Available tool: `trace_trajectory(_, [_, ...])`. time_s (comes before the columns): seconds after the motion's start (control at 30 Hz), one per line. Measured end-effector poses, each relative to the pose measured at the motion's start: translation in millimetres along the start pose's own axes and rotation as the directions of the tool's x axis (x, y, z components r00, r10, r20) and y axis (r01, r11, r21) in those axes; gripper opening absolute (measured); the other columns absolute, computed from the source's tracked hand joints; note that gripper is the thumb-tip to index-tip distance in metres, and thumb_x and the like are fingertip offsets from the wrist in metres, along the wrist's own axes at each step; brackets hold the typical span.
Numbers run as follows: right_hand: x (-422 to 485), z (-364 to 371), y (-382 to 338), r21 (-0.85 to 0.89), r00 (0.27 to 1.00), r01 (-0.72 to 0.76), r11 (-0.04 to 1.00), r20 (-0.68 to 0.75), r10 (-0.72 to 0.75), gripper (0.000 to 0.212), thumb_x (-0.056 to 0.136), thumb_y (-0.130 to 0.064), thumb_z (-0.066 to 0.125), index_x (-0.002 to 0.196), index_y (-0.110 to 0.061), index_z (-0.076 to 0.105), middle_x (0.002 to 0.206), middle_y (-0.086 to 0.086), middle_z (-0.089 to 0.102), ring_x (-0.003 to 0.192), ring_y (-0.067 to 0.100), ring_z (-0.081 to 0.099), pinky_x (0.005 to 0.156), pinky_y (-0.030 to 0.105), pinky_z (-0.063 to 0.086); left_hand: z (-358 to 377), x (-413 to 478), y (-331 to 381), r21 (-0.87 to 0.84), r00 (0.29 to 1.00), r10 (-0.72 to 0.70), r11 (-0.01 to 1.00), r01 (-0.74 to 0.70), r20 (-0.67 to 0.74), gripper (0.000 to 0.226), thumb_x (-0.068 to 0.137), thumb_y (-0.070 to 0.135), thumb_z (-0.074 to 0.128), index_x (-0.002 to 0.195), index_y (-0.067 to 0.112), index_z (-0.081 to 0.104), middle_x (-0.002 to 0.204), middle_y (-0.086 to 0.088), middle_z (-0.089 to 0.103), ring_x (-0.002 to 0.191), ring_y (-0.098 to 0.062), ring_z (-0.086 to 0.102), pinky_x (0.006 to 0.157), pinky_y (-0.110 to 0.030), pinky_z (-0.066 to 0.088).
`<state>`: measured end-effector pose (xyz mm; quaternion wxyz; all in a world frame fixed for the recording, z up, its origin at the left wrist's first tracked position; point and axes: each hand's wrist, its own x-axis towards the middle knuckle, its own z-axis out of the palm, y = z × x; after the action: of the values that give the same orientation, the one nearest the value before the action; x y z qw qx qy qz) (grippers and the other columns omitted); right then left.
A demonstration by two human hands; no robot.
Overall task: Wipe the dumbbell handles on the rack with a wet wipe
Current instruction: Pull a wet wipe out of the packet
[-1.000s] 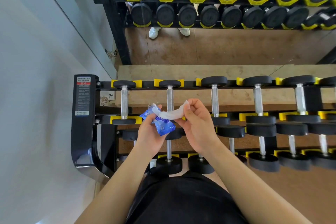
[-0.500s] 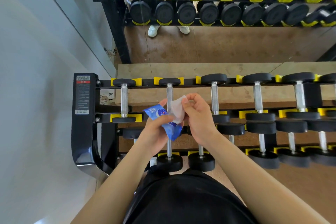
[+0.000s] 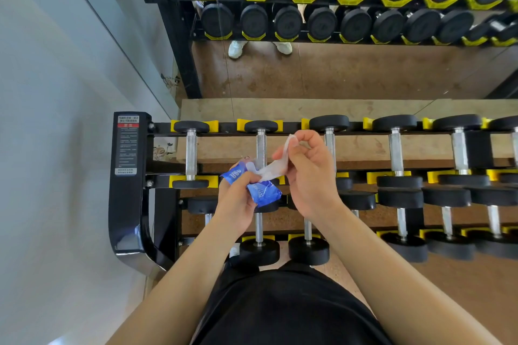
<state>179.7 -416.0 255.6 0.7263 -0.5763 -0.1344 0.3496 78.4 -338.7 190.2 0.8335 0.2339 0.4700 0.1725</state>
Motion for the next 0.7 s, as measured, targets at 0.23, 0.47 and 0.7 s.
trace_trajectory(0.23, [7.3, -0.8, -6.8, 0.114, 0.993, -0.010, 0.993, -0.119, 0.023, 0.016, 0.107, -0.014, 0.041, 0.094, -0.014, 0.050, 0.064, -0.001, 0.049, 0.060, 0.008, 0.043, 0.061, 0.020, 0.040, -1.3, -2.3, -1.4, -0.158, 0.993, -0.021, 0.987, 0.040, 0.120, 0.051, 0.082, 0.003, 0.065, 0.132, 0.013, 0.059, 0.109, -0.011, 0.063, 0.089, -0.018, 0.069, 0.067, -0.028, 0.058])
trace_trajectory(0.47, [21.0, -22.2, -1.5, -0.761, 0.922, 0.090, 0.642, 0.307, 0.236, 0.025, 0.090, -0.027, 0.070, 0.113, -0.025, 0.060, 0.106, -0.012, 0.060, 0.096, 0.006, 0.057, 0.078, 0.022, 0.049, -11.0, -1.0, 9.0, -0.107, 0.944, -0.017, 0.993, 0.055, 0.329, 0.025, 0.076, 0.004, 0.057, 0.100, 0.004, 0.057, 0.096, -0.014, 0.061, 0.083, -0.020, 0.065, 0.076, -0.029, 0.055])
trace_trajectory(0.7, [30.5, -19.9, -9.2, -0.872, 0.878, 0.251, 0.421, 0.388, 0.279, 0.015, 0.092, -0.026, 0.070, 0.077, -0.024, 0.067, 0.071, -0.009, 0.062, 0.069, 0.003, 0.054, 0.065, 0.018, 0.042, -21.8, 16.0, 5.8, 0.052, 0.944, 0.143, 0.985, -0.166, 0.299, 0.035, 0.066, 0.010, 0.068, 0.071, 0.014, 0.034, 0.083, -0.010, 0.024, 0.089, -0.033, 0.044, 0.091, -0.046, 0.041])
